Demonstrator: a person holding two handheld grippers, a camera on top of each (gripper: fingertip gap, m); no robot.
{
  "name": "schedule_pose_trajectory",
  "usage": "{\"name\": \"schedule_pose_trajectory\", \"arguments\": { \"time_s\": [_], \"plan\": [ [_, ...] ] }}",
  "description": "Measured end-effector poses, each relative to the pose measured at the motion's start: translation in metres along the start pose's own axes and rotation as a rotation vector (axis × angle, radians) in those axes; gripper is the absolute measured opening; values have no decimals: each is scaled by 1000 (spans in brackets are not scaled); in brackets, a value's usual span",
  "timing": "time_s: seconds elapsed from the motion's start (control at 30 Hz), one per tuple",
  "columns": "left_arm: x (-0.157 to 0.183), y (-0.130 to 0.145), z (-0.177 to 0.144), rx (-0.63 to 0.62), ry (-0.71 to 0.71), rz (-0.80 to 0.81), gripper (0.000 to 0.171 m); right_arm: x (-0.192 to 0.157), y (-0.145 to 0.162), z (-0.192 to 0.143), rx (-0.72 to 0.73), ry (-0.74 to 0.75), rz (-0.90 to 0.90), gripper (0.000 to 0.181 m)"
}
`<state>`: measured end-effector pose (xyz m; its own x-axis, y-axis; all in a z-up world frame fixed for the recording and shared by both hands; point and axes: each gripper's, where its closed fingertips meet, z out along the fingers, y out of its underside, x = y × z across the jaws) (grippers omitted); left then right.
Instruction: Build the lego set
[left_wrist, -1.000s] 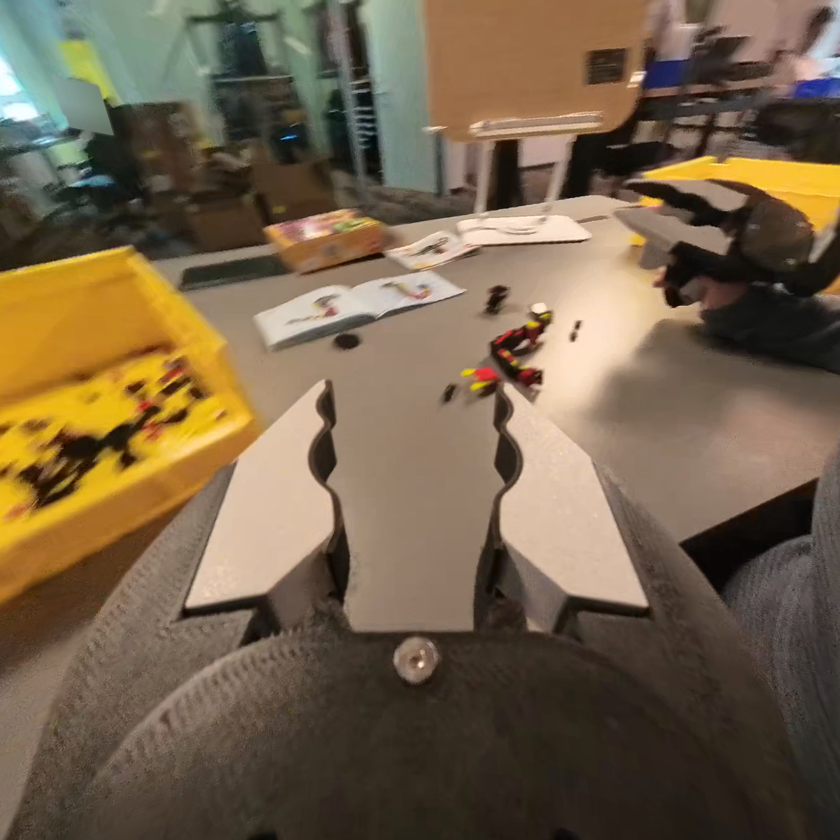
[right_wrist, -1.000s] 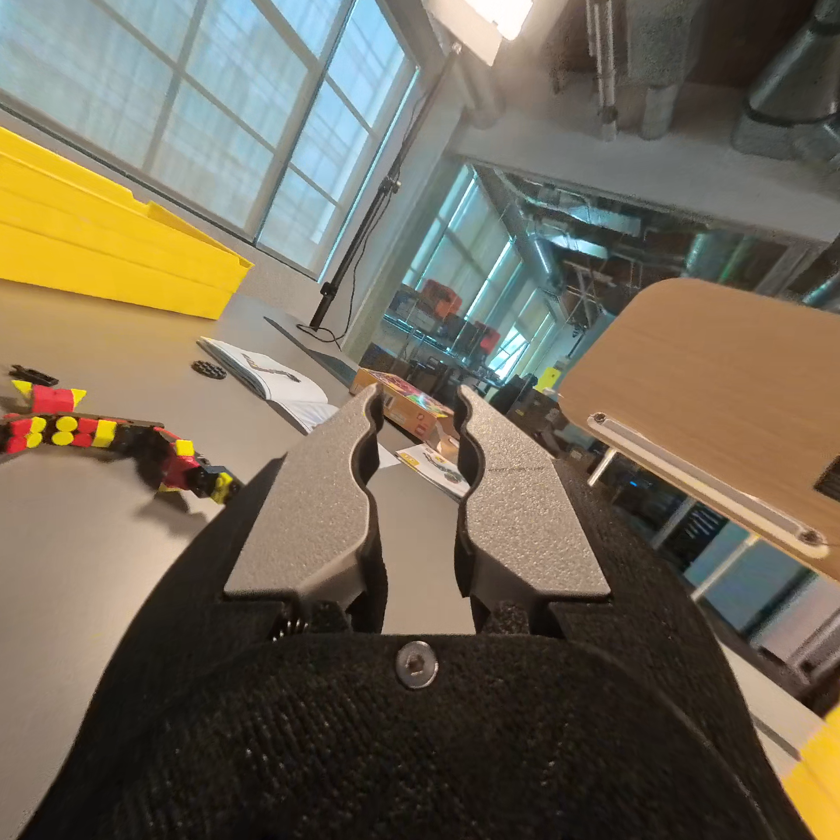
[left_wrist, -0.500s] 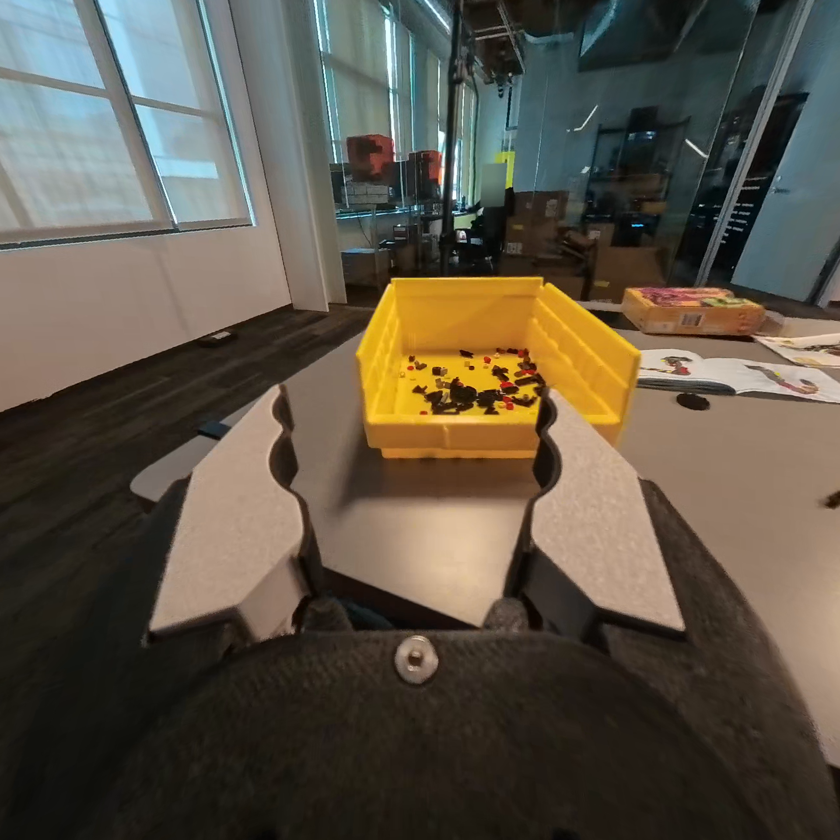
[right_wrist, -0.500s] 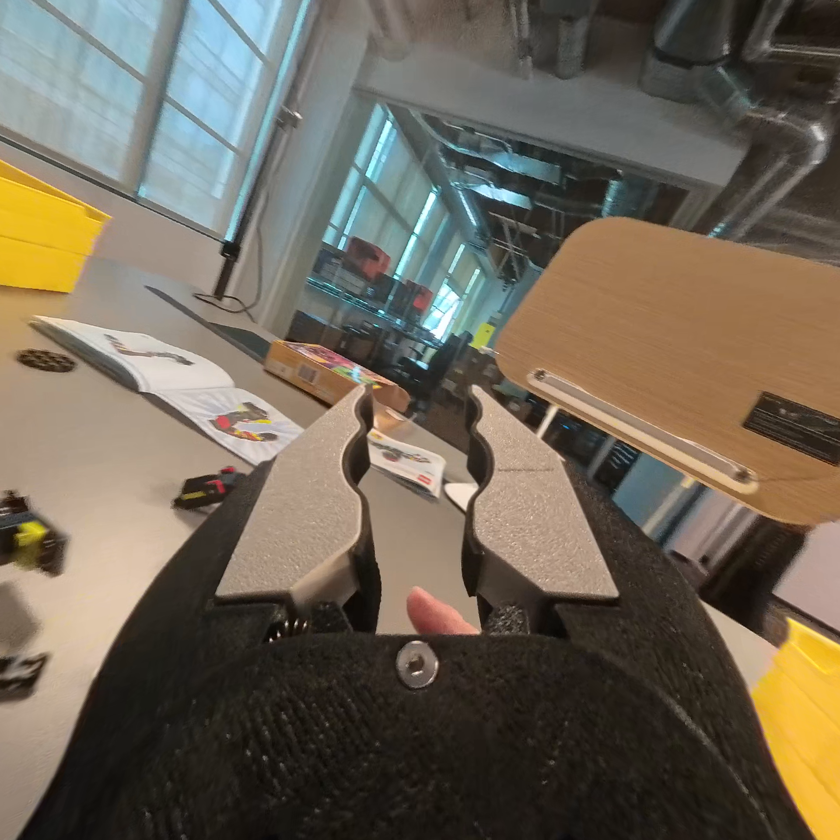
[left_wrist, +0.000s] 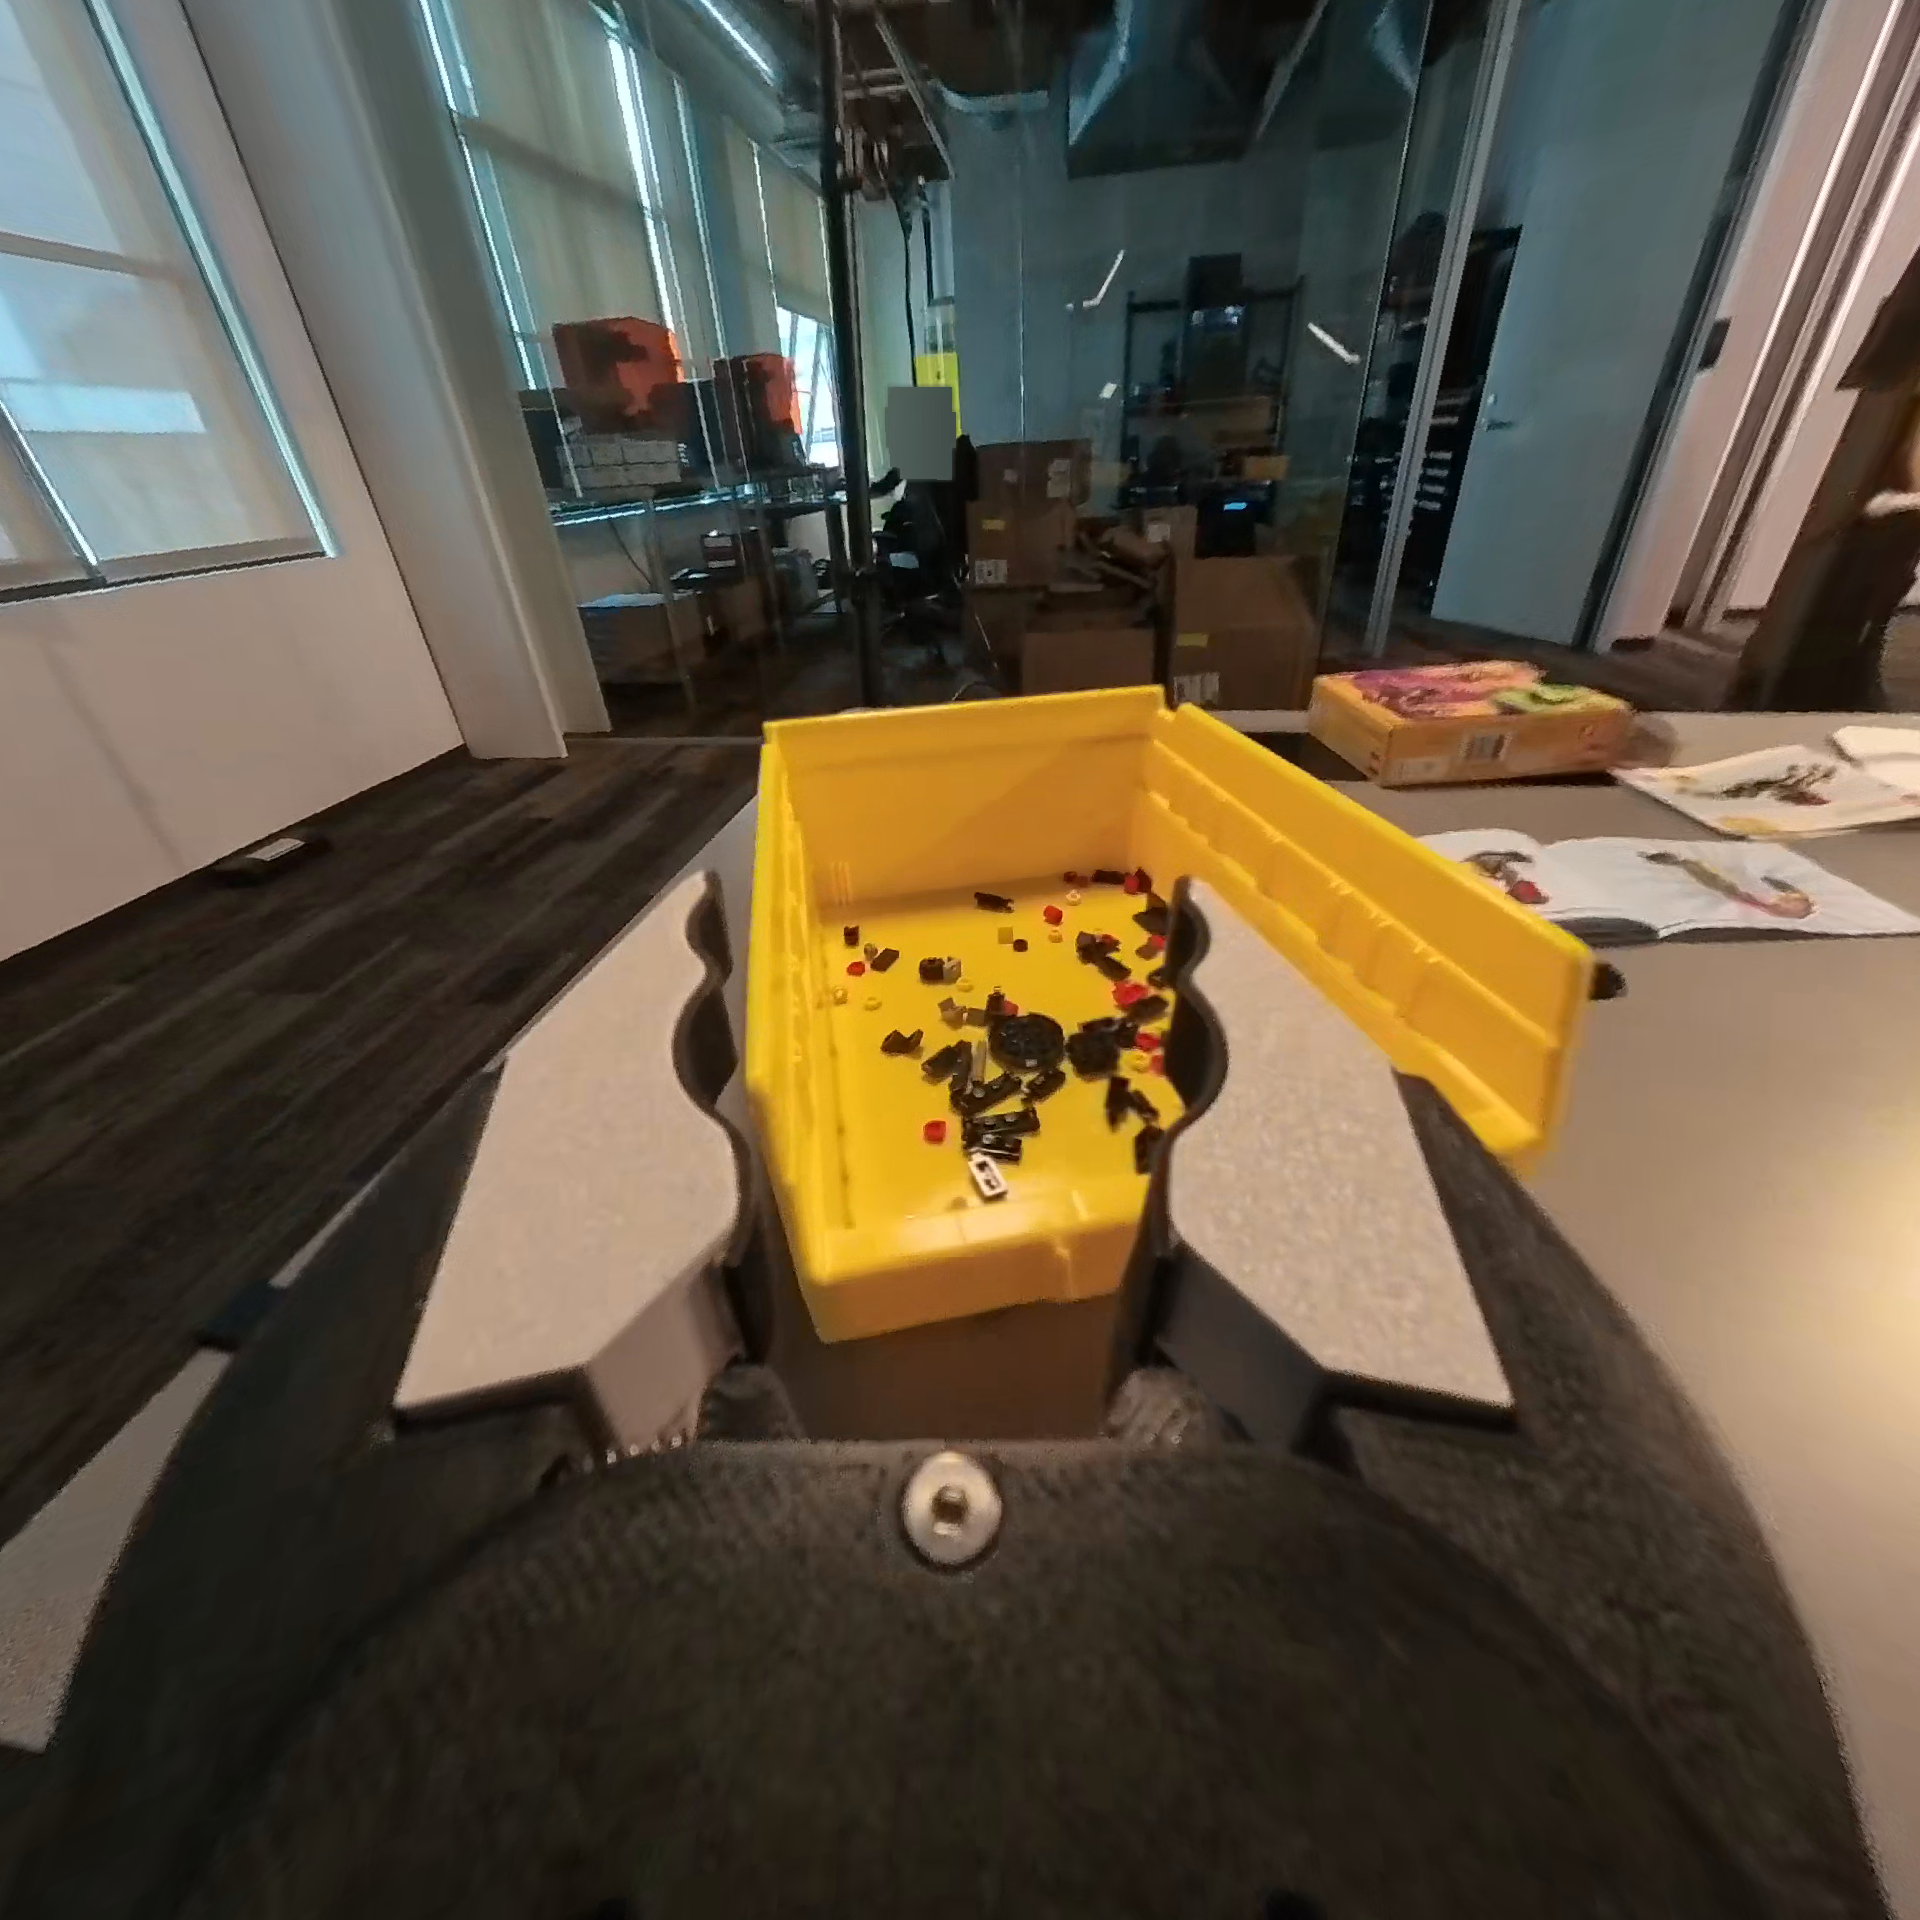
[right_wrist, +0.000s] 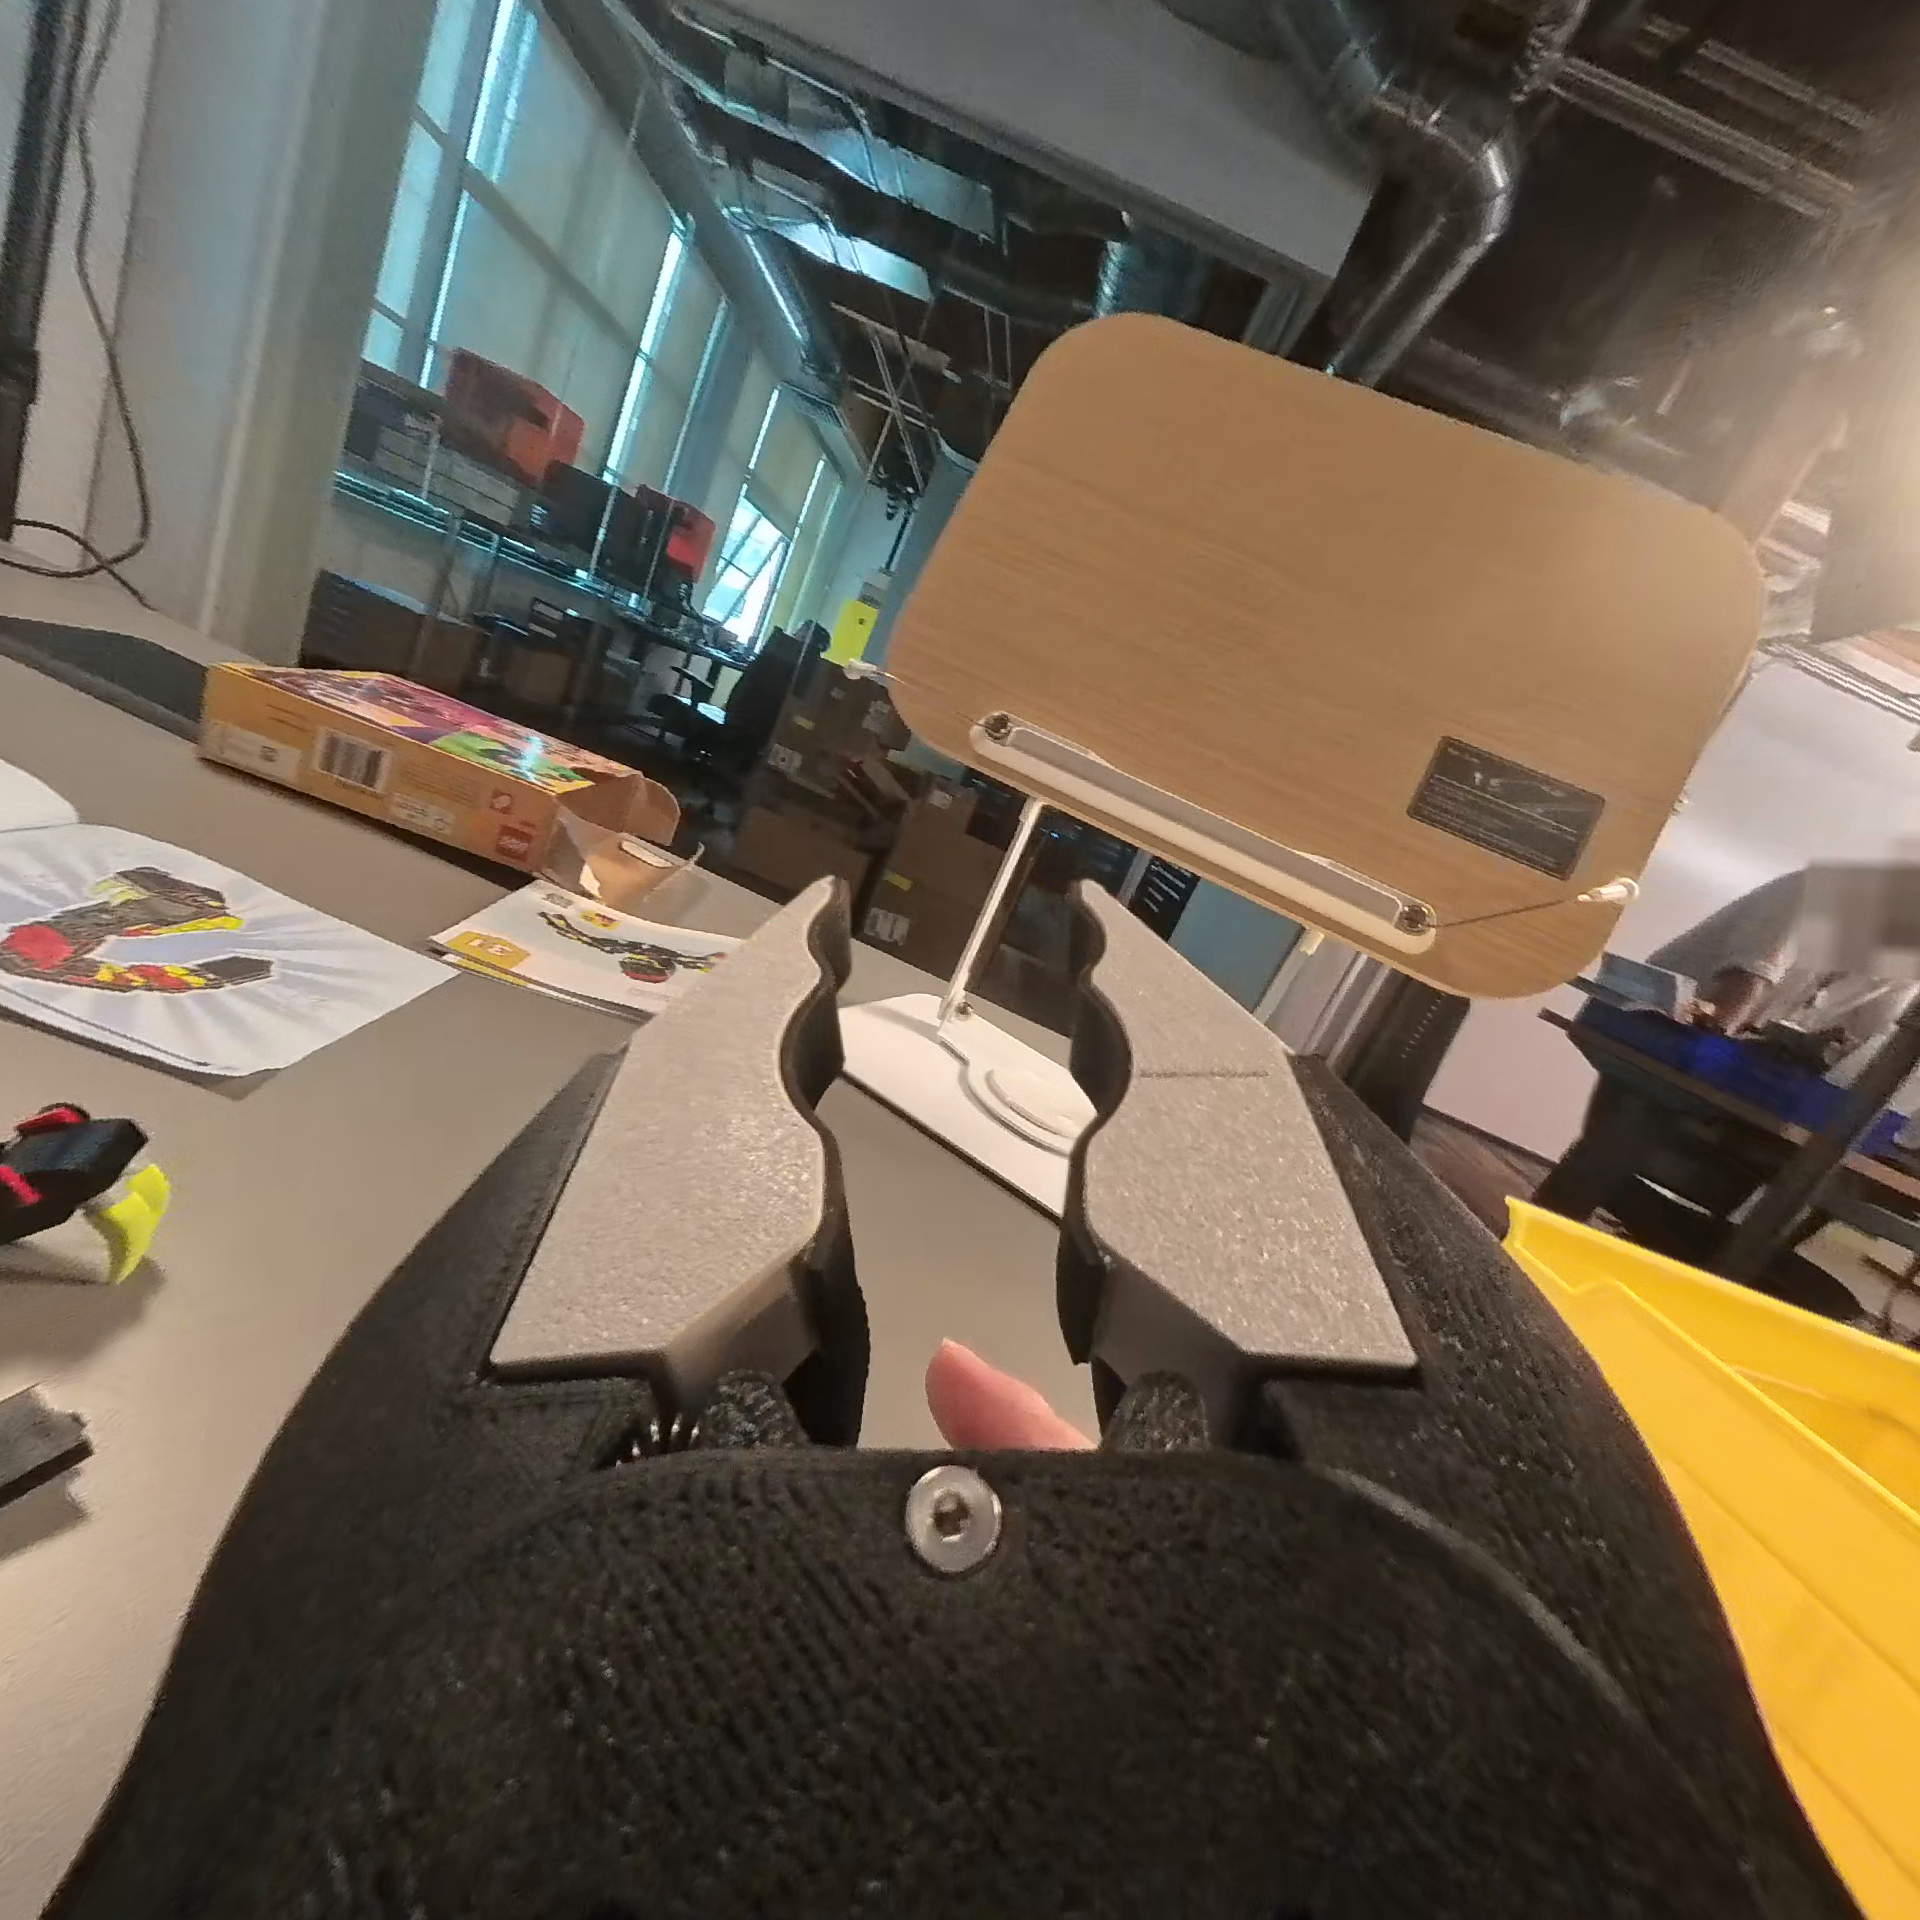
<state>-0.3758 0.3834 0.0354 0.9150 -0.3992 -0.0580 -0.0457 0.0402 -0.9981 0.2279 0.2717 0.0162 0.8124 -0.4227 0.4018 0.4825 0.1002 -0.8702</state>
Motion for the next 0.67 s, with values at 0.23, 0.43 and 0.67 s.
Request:
{"name": "schedule_pose_trajectory", "arguments": {
  "time_s": [0.23, 0.43, 0.67],
  "plan": [
    [-15, 17, 28, -56, -30, 28, 80, 9, 7, 5, -32, 56, -10, 38],
    [-18, 30, 36, -83, -19, 2, 79, 9, 9, 6, -41, 58, -19, 37],
    [-16, 37, 39, -68, -16, 6, 79, 10, 7, 6, -31, 57, 3, 37]
  ]
}}
